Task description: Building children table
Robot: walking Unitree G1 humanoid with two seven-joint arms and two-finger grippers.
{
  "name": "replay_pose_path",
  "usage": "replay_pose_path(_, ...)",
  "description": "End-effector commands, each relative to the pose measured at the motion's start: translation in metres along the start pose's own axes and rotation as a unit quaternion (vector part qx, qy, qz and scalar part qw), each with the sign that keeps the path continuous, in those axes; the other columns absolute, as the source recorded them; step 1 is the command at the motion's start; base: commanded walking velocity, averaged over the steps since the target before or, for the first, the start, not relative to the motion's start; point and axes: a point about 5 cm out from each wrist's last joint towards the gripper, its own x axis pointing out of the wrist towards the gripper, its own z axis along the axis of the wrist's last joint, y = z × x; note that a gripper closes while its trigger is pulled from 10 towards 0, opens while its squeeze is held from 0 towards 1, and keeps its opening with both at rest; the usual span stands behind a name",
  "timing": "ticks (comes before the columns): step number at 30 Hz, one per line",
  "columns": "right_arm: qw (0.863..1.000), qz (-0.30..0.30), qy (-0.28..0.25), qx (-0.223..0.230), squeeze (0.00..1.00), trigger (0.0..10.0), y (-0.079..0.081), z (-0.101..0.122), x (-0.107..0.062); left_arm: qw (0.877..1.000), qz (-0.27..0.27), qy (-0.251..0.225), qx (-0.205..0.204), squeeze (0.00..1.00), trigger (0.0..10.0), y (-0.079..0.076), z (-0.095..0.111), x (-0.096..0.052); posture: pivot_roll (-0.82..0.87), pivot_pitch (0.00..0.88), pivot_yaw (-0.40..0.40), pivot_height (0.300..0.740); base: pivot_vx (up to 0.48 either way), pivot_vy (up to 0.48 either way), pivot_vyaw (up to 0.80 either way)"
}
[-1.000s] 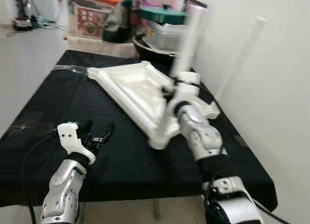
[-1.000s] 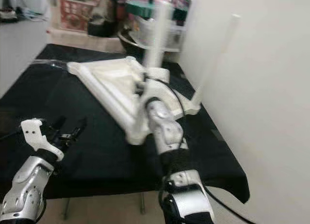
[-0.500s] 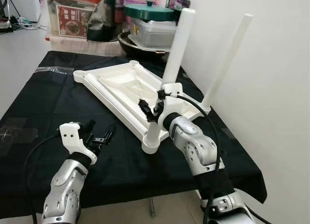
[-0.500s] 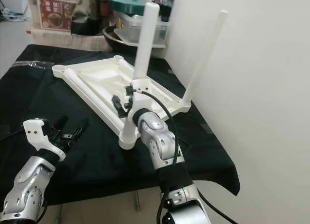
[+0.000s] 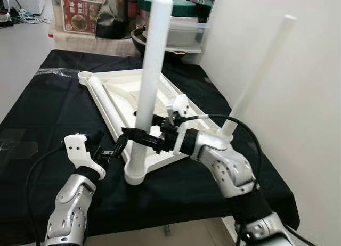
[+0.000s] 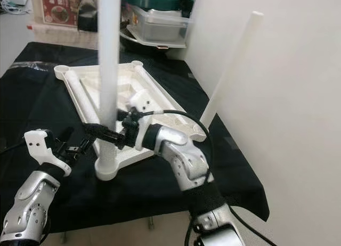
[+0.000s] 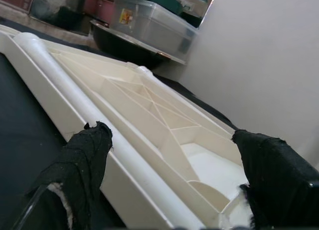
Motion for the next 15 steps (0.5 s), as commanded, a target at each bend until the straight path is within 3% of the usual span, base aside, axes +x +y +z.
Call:
replay_pose_path(1, 0.997, -0.070, 0.042, 0.008, 0.00, 0.0, -0.013, -0.013, 0.000, 1.000, -0.002, 0.000, -0.007, 0.00, 10.0, -0.003, -0.002, 0.001, 0.18, 0.000, -0.233, 0.740, 0.000, 0.000, 0.00)
replay_pose_path(2, 0.997, -0.070, 0.042, 0.008, 0.00, 0.0, -0.013, -0.013, 0.000, 1.000, -0.002, 0.000, -0.007, 0.00, 10.0, -0.003, -0.002, 0.001, 0.18, 0.000, -0.233, 0.740, 0.000, 0.000, 0.00)
replay_pose_path(3, 0.987, -0.147, 0.070, 0.010, 0.00, 0.0, -0.025, -0.020, 0.002, 1.000, -0.002, 0.000, -0.007, 0.00, 10.0, -0.003, -0.001, 0.001, 0.17, 0.000, -0.231, 0.740, 0.000, 0.000, 0.00)
replay_pose_path(4, 0.953, -0.290, 0.085, 0.031, 0.00, 0.0, -0.048, -0.028, -0.008, 1.000, -0.002, 0.000, -0.009, 0.00, 10.0, -0.003, -0.001, 0.001, 0.17, 0.000, -0.227, 0.740, 0.000, 0.000, 0.00)
replay_pose_path(5, 0.906, -0.409, 0.096, 0.057, 0.00, 0.0, -0.065, -0.037, -0.024, 1.000, -0.003, -0.001, -0.010, 0.00, 10.0, -0.004, -0.001, 0.000, 0.17, 0.000, -0.226, 0.740, 0.000, 0.000, 0.00)
replay_pose_path(6, 0.906, -0.409, 0.096, 0.057, 0.00, 0.0, -0.065, -0.037, -0.024, 1.000, -0.003, -0.001, -0.010, 0.00, 10.0, -0.004, -0.001, 0.000, 0.17, 0.000, -0.226, 0.740, 0.000, 0.000, 0.00)
replay_pose_path(7, 0.864, -0.487, 0.101, 0.076, 0.00, 0.0, -0.074, -0.045, -0.038, 1.000, -0.003, -0.001, -0.011, 0.00, 10.0, -0.004, -0.001, 0.000, 0.17, 0.000, -0.226, 0.740, 0.000, 0.000, 0.00)
replay_pose_path(8, 0.864, -0.487, 0.101, 0.076, 0.00, 0.0, -0.074, -0.045, -0.038, 1.000, -0.003, -0.001, -0.011, 0.00, 10.0, -0.004, -0.001, 0.000, 0.17, 0.000, -0.226, 0.740, 0.000, 0.000, 0.00)
replay_pose_path(9, 0.832, -0.537, 0.108, 0.084, 0.00, 0.0, -0.078, -0.053, -0.053, 1.000, -0.004, -0.001, -0.012, 0.00, 10.0, -0.004, -0.001, 0.000, 0.17, 0.000, -0.226, 0.740, 0.000, 0.000, 0.00)
replay_pose_path(10, 0.832, -0.537, 0.108, 0.084, 0.00, 0.0, -0.078, -0.053, -0.053, 1.000, -0.004, -0.001, -0.012, 0.00, 10.0, -0.004, -0.001, 0.000, 0.17, 0.000, -0.226, 0.740, 0.000, 0.000, 0.00)
replay_pose_path(11, 0.817, -0.560, 0.108, 0.082, 0.00, 0.0, -0.077, -0.057, -0.063, 1.000, -0.004, -0.001, -0.012, 0.00, 10.0, -0.004, -0.001, 0.000, 0.16, 0.000, -0.222, 0.740, 0.000, 0.000, 0.00)
replay_pose_path(15, 0.803, -0.584, 0.102, 0.069, 0.00, 0.0, -0.071, -0.058, -0.074, 1.000, -0.004, -0.001, -0.012, 0.00, 10.0, -0.003, 0.000, -0.001, 0.15, 0.000, -0.215, 0.740, 0.000, 0.000, 0.00)
